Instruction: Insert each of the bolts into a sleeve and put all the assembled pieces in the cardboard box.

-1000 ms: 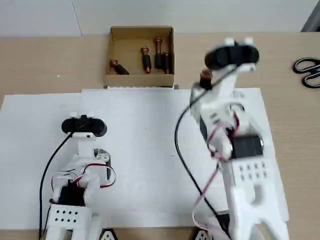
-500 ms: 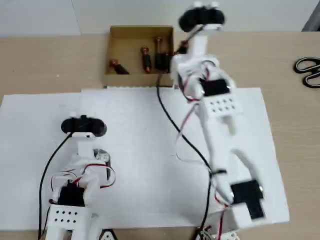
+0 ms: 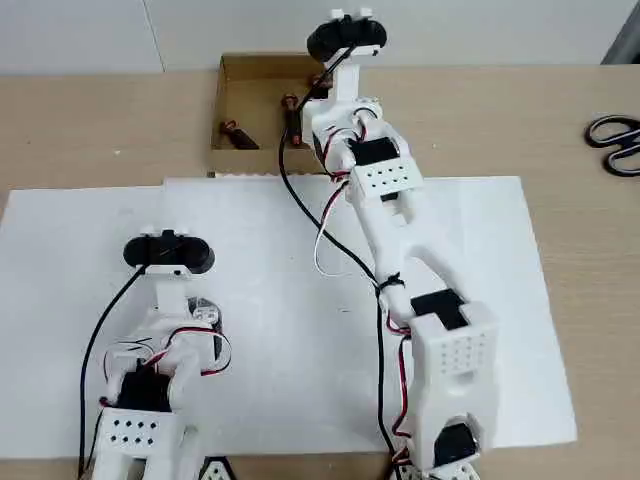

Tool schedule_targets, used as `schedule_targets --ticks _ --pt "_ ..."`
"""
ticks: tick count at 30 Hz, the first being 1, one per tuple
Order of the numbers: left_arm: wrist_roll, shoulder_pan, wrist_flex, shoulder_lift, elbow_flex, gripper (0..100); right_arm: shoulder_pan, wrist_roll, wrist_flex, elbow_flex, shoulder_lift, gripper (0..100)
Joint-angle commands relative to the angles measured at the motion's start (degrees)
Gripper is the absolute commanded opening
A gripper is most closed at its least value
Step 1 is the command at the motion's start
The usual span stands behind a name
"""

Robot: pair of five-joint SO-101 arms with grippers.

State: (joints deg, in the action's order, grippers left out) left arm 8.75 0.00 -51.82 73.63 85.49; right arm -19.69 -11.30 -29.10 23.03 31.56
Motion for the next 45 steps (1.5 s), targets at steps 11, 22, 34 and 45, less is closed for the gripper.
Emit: schedule_targets --ticks 11,22,34,45 --pt "-0.3 0.0 0.7 0.5 -0.5 1 -0.1 -0.2 1.6 11.8 7.8 0.4" --pt "-0.3 0.0 0.7 0.5 -0.5 1 -0.2 6.2 1.5 11.8 8.8 16.0" --pt "-0.3 0.0 0.7 0.5 -0.5 1 -0.7 10.4 0.5 20.1 8.6 20.3" --pt "-0.3 0.0 0.7 0.5 -0.5 1 -0.6 9.9 -19.8 34.1 8.7 0.1"
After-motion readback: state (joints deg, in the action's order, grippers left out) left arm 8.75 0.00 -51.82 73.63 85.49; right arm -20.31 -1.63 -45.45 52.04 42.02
